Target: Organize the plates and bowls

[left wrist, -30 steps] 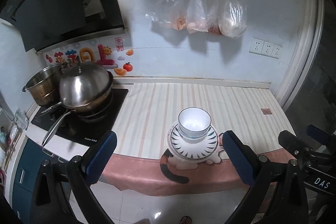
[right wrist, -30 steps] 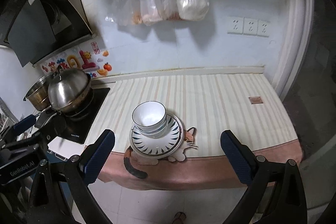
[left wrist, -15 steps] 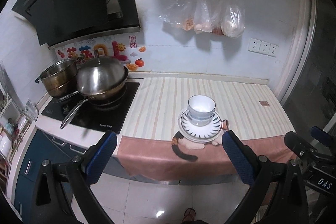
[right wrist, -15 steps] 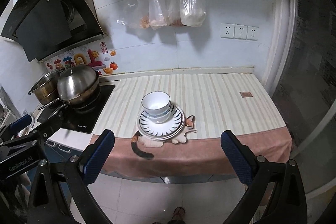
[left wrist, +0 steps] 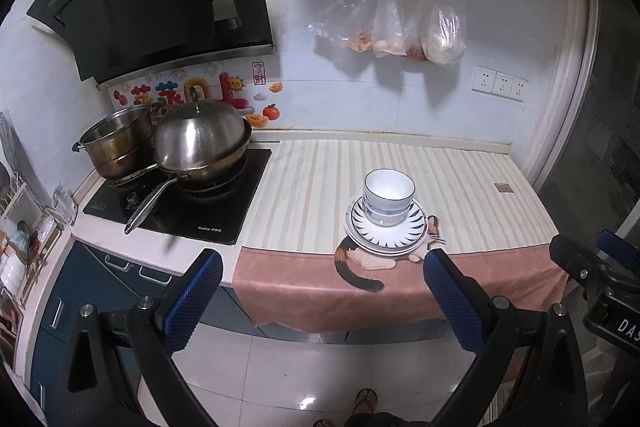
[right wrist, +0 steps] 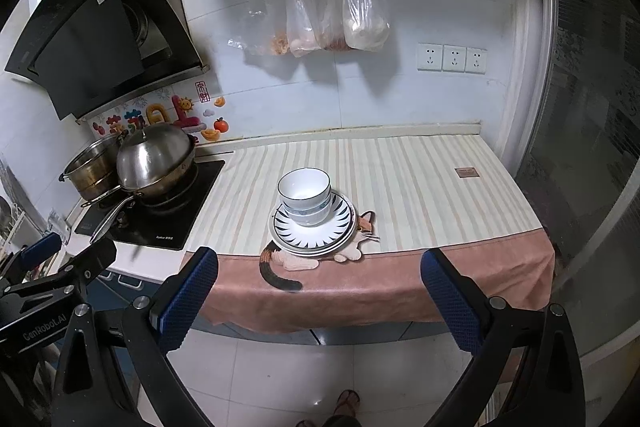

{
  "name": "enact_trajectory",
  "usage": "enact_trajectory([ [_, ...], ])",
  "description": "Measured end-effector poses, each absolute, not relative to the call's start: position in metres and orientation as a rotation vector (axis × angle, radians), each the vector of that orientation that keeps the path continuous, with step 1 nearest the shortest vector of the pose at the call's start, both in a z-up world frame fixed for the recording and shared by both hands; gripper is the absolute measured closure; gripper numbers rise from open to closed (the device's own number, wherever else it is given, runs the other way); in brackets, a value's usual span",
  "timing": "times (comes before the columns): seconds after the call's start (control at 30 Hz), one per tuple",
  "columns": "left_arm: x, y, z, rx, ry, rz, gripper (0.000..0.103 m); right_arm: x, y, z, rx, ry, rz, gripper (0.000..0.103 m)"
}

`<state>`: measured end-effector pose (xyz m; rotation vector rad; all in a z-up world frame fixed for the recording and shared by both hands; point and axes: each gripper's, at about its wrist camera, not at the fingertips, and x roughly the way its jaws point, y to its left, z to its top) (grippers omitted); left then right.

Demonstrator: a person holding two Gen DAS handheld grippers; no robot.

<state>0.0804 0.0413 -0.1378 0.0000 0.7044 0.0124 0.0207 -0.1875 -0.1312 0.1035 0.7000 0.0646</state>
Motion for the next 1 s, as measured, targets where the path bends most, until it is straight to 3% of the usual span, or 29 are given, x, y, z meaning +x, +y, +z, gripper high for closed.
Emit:
enact_trajectory([
  [1.0, 0.077, 0.054, -0.139, -0.016, 0.709, 0.029, 0.0, 0.038, -0.177, -0.13, 0.085, 0.714, 0.086, 0.0],
])
